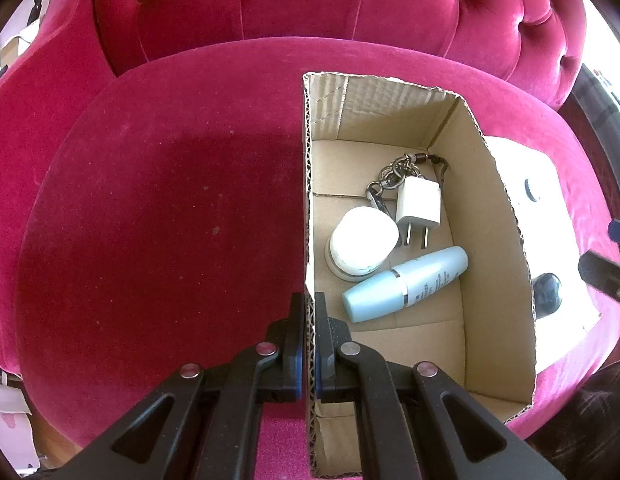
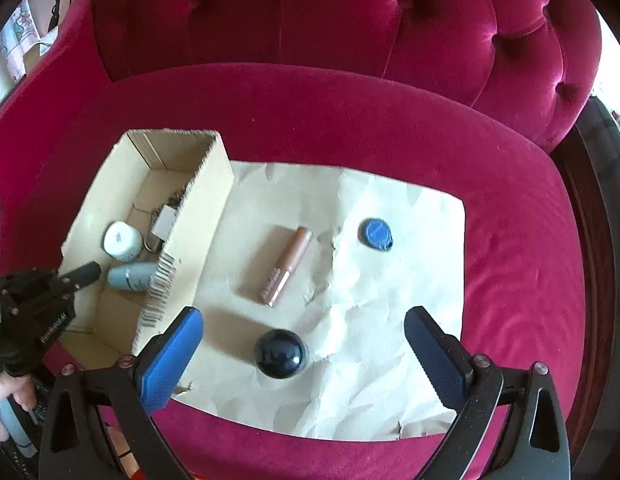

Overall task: Organize rigid objects
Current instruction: 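Move the right tool back toward the black round ball, then grasp the black round ball with the right tool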

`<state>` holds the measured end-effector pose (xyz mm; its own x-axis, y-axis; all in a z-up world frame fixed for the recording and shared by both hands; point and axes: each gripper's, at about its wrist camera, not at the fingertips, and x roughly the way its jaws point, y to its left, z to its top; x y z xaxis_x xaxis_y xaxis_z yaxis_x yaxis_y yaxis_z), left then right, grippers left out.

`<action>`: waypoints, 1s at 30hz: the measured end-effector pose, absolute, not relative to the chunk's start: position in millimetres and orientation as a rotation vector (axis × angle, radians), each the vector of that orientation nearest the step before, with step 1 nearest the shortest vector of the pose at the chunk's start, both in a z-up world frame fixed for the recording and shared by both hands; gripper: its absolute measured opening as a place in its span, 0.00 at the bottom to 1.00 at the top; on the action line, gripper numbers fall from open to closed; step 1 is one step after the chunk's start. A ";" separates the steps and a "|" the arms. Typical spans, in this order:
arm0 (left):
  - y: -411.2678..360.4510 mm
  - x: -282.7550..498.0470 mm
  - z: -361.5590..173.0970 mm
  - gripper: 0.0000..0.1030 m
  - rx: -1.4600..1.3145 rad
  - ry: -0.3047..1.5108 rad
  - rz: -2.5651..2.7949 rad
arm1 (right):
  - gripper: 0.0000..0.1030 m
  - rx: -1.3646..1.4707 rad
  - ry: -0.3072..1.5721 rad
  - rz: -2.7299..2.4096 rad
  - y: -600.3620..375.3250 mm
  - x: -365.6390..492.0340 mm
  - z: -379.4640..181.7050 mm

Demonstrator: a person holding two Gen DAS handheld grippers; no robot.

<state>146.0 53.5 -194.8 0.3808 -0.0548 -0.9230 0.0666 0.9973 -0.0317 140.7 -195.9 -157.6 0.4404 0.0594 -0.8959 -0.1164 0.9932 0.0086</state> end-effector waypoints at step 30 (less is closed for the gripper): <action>51.0 143.4 -194.1 0.03 0.022 1.176 -0.074 | 0.78 -0.016 1.170 0.097 -197.5 123.6 -211.5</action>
